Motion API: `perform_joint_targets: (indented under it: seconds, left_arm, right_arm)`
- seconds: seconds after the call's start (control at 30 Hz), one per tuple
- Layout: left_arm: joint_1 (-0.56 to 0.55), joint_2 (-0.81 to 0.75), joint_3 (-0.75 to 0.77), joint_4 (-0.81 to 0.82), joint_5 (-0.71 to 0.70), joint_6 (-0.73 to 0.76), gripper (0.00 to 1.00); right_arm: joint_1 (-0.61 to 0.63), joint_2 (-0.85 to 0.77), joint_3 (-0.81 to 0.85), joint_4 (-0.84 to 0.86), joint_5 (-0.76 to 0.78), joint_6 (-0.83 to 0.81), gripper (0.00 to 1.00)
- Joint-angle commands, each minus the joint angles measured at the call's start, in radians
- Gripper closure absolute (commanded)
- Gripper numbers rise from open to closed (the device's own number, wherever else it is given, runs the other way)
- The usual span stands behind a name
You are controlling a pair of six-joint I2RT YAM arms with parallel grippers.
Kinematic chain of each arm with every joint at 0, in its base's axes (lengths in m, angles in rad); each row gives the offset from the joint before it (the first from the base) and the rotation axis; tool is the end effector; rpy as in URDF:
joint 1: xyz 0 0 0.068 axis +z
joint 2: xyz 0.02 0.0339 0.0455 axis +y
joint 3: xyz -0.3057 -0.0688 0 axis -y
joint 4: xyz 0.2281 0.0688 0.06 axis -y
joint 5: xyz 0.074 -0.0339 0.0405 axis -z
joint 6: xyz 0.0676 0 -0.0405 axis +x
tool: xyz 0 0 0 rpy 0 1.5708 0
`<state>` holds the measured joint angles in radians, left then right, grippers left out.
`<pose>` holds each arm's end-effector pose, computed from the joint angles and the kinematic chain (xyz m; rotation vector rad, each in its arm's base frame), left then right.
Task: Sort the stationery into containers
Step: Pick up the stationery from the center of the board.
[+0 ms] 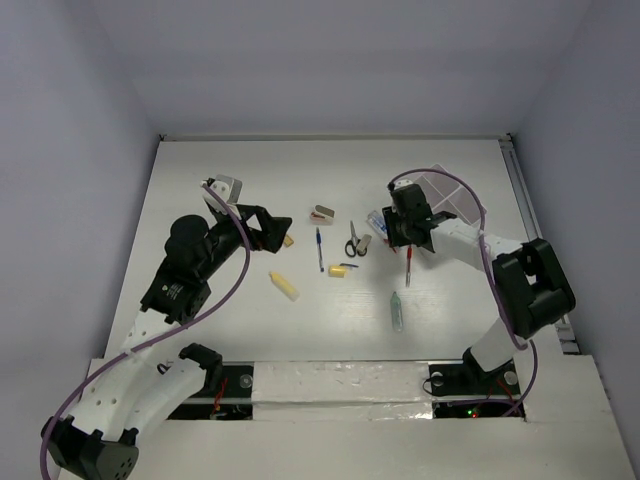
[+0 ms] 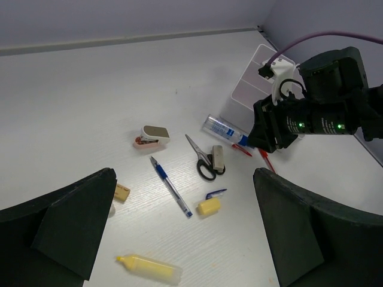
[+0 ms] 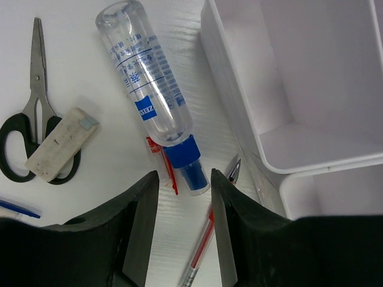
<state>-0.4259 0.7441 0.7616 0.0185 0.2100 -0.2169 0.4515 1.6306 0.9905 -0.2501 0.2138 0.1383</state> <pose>0.1418 -0.0798 0.3896 0.3332 1.5384 -0.6689 0.3169 0.1377 0.2217 -0.2880 2.4162 0.0006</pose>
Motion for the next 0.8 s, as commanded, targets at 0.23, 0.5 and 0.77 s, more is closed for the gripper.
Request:
perform_joint_targets:
  seconds: [0.23,0.5,0.77]
  left_arm:
    - [-0.005,-0.003,0.008,0.052,0.022,0.016,0.01]
    - [-0.005,-0.003,0.008,0.054,0.028,0.016,0.01]
    - [-0.005,-0.011,0.007,0.054,0.028,0.019,0.01]
  right_arm:
    - [0.012,0.066,0.046,0.077,0.004,-0.040,0.54]
    - [0.012,0.090,0.054,0.098,-0.007,-0.049,0.56]
    - [0.012,0.117,0.079,0.075,-0.021,-0.042,0.57]
